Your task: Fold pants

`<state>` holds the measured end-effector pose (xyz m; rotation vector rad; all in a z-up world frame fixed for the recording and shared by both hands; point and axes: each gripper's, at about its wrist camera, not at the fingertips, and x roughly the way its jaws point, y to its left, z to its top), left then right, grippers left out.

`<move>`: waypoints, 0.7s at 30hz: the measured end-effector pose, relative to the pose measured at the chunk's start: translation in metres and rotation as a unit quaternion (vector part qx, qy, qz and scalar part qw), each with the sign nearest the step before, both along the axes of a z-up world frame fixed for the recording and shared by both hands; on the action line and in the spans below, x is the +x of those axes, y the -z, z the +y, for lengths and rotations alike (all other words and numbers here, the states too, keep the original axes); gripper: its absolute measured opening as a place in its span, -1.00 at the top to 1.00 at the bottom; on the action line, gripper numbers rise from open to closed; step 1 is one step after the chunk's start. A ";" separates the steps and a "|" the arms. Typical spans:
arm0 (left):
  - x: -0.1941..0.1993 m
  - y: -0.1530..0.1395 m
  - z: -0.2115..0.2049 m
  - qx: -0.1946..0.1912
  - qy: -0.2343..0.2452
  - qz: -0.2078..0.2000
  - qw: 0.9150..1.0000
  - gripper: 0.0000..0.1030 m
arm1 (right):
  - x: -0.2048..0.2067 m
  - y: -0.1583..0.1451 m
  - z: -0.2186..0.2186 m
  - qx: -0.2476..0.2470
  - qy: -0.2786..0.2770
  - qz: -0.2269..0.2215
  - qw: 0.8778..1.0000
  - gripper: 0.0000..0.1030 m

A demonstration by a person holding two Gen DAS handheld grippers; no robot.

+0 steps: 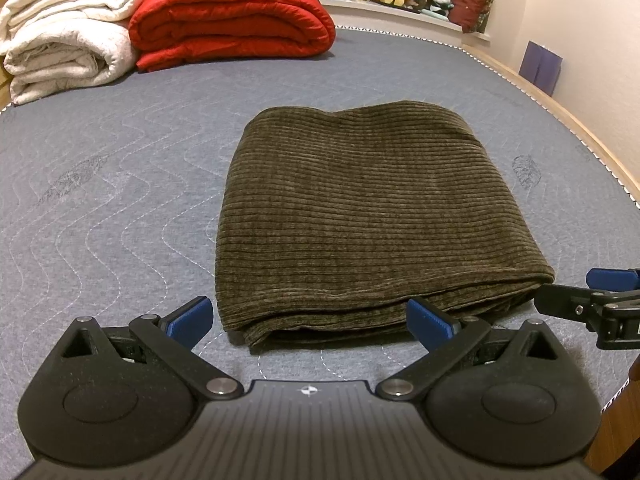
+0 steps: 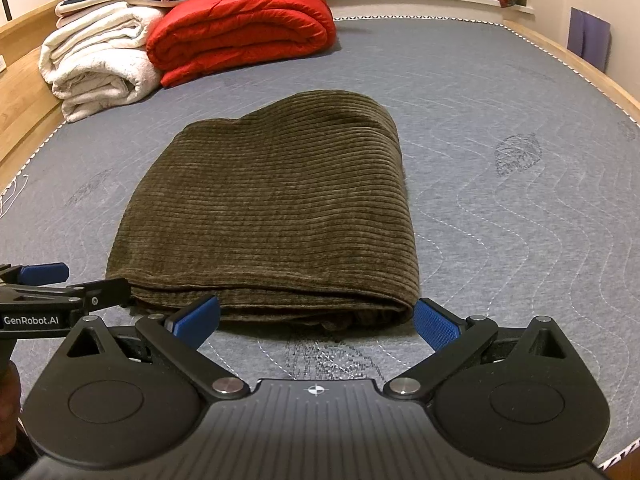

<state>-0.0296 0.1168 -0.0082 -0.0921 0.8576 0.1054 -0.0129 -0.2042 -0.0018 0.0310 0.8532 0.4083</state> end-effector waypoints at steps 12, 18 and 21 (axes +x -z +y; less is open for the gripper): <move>-0.002 -0.002 -0.001 0.001 0.007 -0.005 1.000 -1.00 | 0.000 -0.001 -0.001 0.001 -0.004 -0.001 1.000 -0.99; -0.002 -0.003 -0.001 0.002 0.010 -0.008 1.000 -1.00 | 0.000 -0.001 -0.002 0.000 -0.004 -0.001 1.000 -0.99; -0.002 -0.004 -0.003 0.006 0.016 -0.009 1.000 -1.00 | 0.000 -0.001 -0.002 0.000 -0.005 -0.001 1.000 -0.99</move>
